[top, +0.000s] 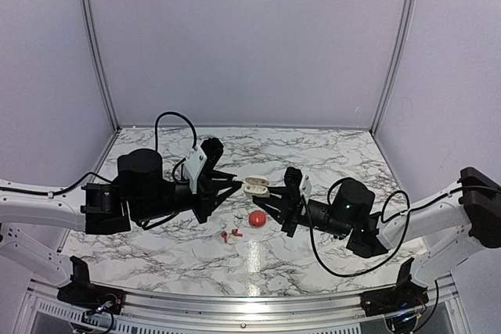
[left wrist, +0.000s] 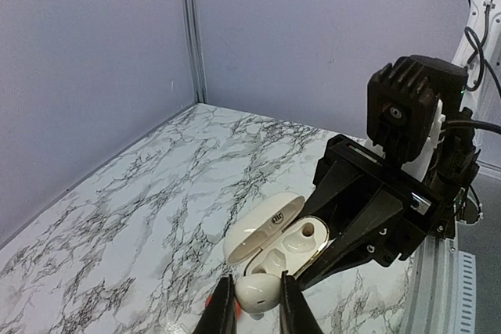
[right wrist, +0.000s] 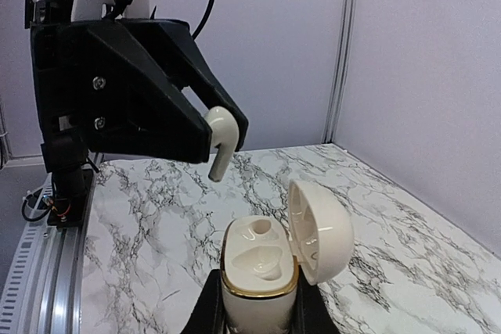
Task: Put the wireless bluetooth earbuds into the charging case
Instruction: Insert the left earbud into the left side groove of the charging case.
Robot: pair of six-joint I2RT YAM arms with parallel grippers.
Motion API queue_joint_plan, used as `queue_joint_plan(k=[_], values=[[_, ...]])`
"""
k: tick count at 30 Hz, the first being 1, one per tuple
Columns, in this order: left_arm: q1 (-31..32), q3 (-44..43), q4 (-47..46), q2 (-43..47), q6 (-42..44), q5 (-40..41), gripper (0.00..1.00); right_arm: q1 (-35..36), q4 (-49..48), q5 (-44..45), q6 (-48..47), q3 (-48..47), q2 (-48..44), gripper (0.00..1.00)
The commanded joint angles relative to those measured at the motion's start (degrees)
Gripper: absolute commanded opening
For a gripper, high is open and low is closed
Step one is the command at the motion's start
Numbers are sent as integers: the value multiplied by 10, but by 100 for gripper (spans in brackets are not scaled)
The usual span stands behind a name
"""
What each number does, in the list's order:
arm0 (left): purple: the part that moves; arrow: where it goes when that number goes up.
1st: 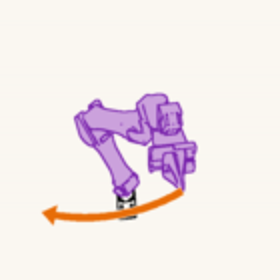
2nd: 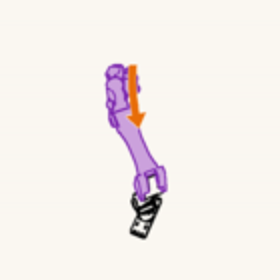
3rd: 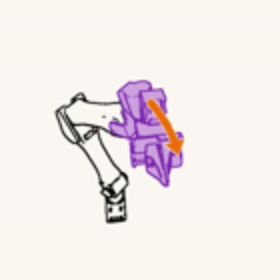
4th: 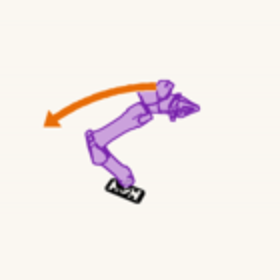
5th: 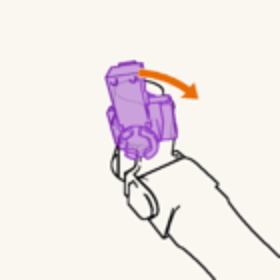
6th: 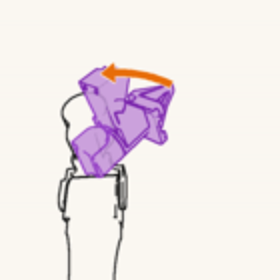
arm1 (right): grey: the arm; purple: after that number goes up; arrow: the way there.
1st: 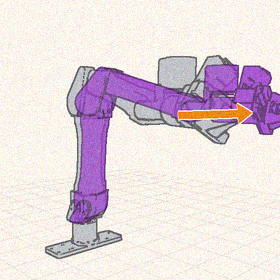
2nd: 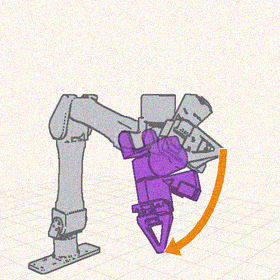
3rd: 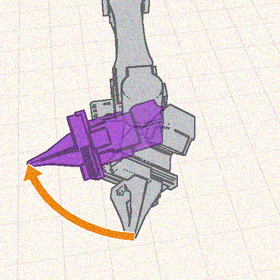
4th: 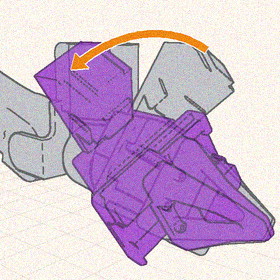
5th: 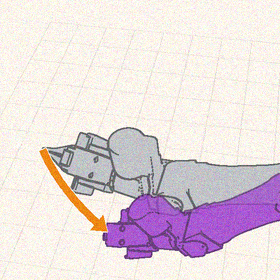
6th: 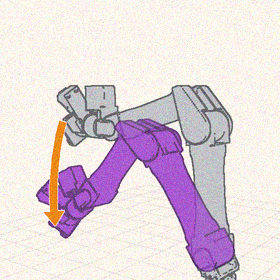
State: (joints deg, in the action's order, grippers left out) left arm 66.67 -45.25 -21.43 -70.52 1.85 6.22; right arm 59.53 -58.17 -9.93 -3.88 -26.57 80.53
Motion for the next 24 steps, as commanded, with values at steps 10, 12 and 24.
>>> queue_joint_plan(k=[10, 12, 24], values=[[22, -43, -23, -42, 29, 22, 5, 9, -14, -12, 36, -21, 5, 0], [22, -45, -24, -45, 30, 24, 6, 9, -15, -13, 36, -19, 3, 0], [22, -51, -23, -60, 39, 38, 6, 10, -30, -44, 51, -11, -12, 0]])
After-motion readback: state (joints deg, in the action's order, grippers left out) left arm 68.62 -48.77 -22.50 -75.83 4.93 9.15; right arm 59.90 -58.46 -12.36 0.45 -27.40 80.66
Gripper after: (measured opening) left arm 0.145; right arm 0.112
